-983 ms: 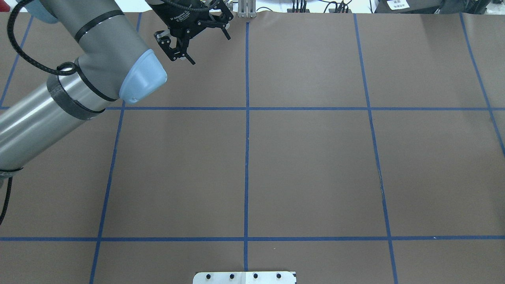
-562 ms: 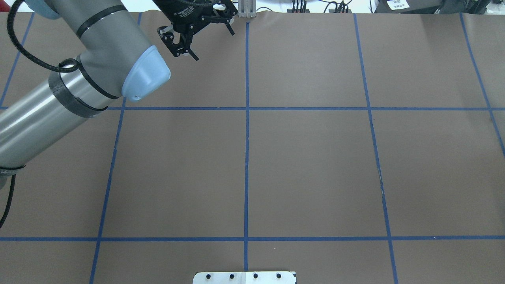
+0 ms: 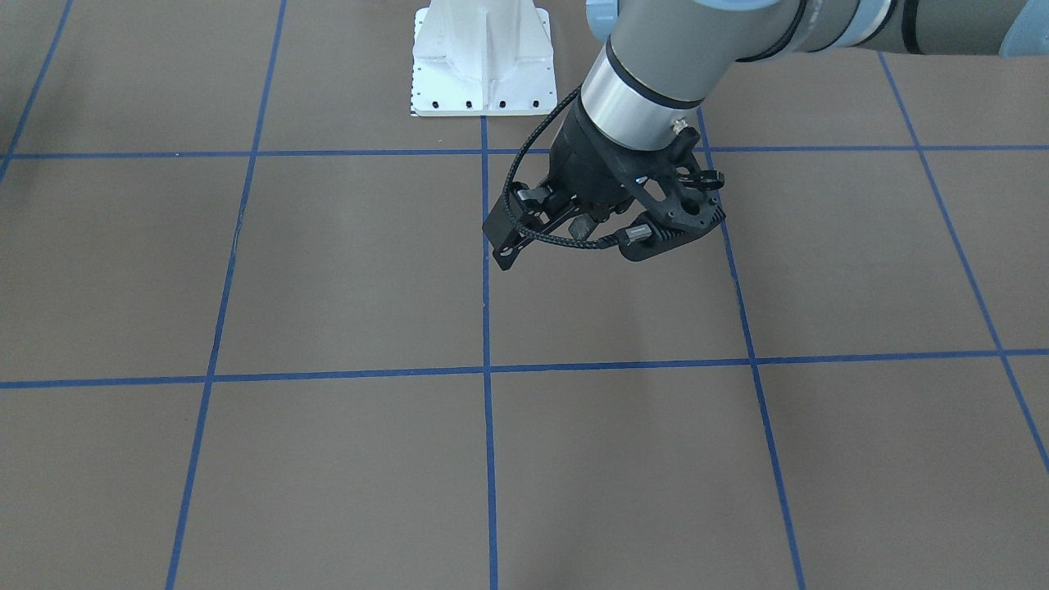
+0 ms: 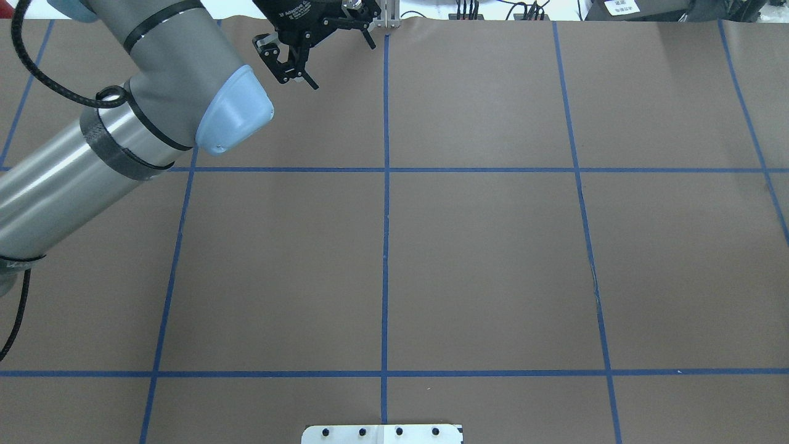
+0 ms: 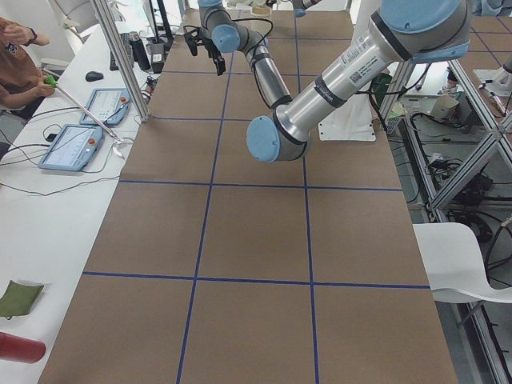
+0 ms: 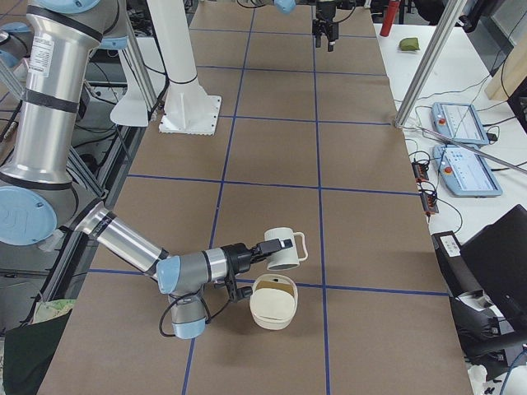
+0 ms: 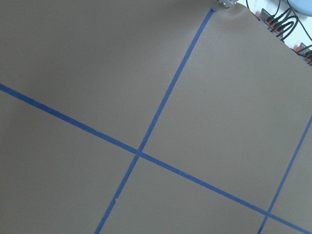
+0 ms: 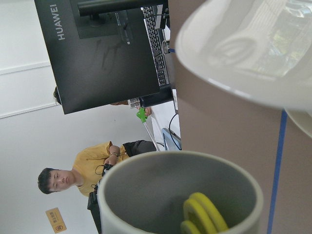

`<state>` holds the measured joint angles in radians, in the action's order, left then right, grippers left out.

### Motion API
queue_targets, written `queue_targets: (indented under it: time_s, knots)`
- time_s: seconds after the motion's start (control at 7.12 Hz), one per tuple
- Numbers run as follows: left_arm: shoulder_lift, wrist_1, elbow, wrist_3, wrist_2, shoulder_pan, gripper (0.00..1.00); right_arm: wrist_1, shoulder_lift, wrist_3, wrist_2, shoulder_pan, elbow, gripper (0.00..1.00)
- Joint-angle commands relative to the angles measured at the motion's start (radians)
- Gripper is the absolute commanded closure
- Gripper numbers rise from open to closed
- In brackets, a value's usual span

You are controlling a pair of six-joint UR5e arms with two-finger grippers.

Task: Left arm hands cup to right arm to dump lemon

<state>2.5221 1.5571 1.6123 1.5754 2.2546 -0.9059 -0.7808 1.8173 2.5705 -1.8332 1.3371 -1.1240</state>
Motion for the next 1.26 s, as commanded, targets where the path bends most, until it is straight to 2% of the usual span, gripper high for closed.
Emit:
queue_targets:
  time_s: [0.0,0.14,0.28,1.12]
  knots:
    - [0.010,0.000,-0.005,0.000,-0.006,-0.001,0.00,-0.062,0.003,0.124,0.002,0.008,0.027,0.85]
    - [0.018,-0.002,-0.008,-0.002,-0.007,-0.004,0.00,-0.127,0.000,0.164,0.005,0.010,0.077,0.84]
    - [0.027,-0.002,-0.009,-0.002,-0.007,-0.007,0.00,-0.140,-0.001,0.192,0.037,0.017,0.091,0.84]
    - [0.063,-0.045,-0.012,-0.025,-0.023,-0.007,0.00,-0.204,-0.021,0.534,0.043,0.034,0.107,0.77]
